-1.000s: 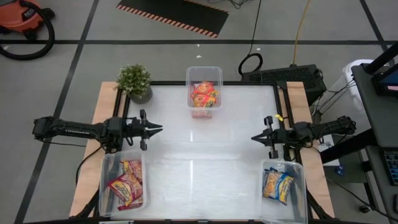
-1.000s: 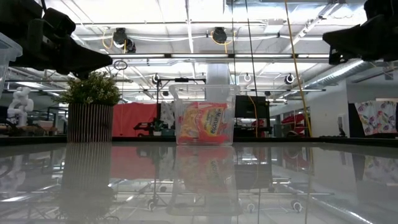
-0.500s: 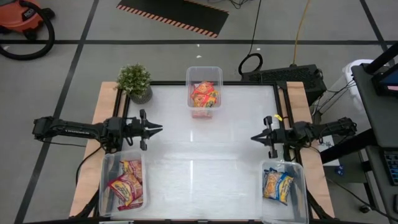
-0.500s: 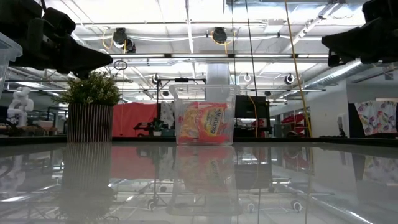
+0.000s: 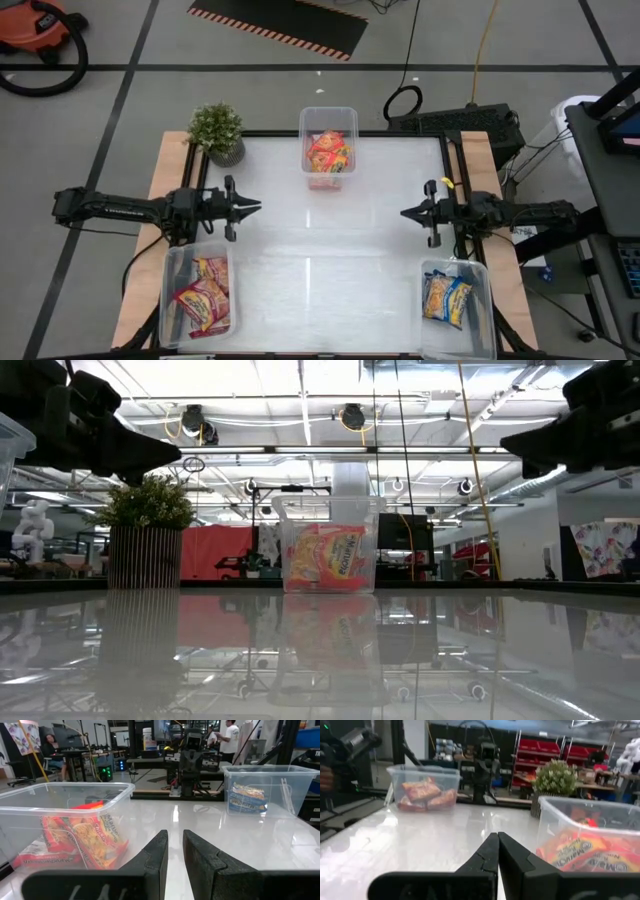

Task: Sort Maruchan noodles
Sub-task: Return to Home Position

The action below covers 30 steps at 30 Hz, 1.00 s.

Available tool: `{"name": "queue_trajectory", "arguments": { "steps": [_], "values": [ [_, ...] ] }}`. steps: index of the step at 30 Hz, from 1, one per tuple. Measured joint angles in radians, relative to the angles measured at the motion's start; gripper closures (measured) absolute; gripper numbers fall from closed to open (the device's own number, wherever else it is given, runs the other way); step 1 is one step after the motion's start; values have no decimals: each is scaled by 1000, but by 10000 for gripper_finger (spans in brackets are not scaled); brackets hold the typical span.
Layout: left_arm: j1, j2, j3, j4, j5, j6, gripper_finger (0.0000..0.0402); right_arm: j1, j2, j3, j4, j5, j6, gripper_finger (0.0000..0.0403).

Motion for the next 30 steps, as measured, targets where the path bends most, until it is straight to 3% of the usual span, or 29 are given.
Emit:
{"name": "queue_trajectory", "arguments": {
  "steps": [16, 30],
  "values": [
    [0, -18, 0, -28, -9, 77, 337, -2, 7, -1, 1, 57, -23, 403],
    [0, -270, 1, -272, 0, 48, 337, -2, 7, -1, 1, 57, -23, 403]
  ]
}}
